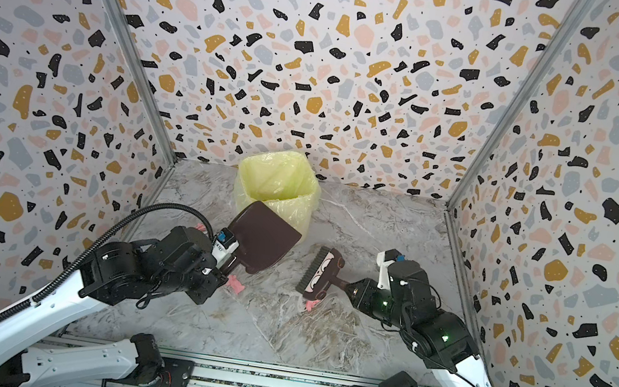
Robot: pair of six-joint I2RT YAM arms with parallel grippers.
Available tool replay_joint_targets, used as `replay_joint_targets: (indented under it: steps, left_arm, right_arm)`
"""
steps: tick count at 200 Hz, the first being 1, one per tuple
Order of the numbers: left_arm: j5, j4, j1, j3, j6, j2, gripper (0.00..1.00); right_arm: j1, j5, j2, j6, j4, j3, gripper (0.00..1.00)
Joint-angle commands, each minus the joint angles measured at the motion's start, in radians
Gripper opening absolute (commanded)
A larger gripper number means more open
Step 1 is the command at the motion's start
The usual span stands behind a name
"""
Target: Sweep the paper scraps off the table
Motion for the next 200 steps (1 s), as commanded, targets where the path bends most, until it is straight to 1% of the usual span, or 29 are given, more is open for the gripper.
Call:
replay_joint_targets:
  steps: [1, 24, 64, 104, 127, 161, 200]
  left_arm:
    - [0.043, 0.015, -0.058, -0.050, -0.087, -0.013, 0.00]
    - [0.043, 0.024, -0.122, -0.101, -0.120, 0.003, 0.00]
    - [0.049, 0.035, -0.212, -0.182, -0.133, 0.068, 0.00]
    - [0.074, 0.075, -0.247, -0.243, -0.136, 0.128, 0.00]
    - [0.082, 0.081, -0.264, -0.276, -0.118, 0.175, 0.00]
    - [0.100, 0.107, -0.272, -0.304, -0.101, 0.208, 0.00]
    - [0.098, 0.117, -0.283, -0.305, -0.069, 0.261, 0.00]
  right_arm:
    - [-0.025, 0.126, 0.070, -0.156, -0.180, 0.114, 0.00]
    - [-0.030, 0.212, 0.150, -0.240, -0.245, 0.210, 0.00]
    - [-0.028, 0.270, 0.277, -0.353, -0.266, 0.318, 0.00]
    - [-0.014, 0.328, 0.377, -0.424, -0.281, 0.399, 0.00]
    - [0.034, 0.367, 0.429, -0.437, -0.284, 0.421, 0.00]
    - [0.146, 0.458, 0.517, -0.433, -0.325, 0.455, 0.00]
    - [0.224, 0.531, 0.601, -0.429, -0.361, 0.502, 0.00]
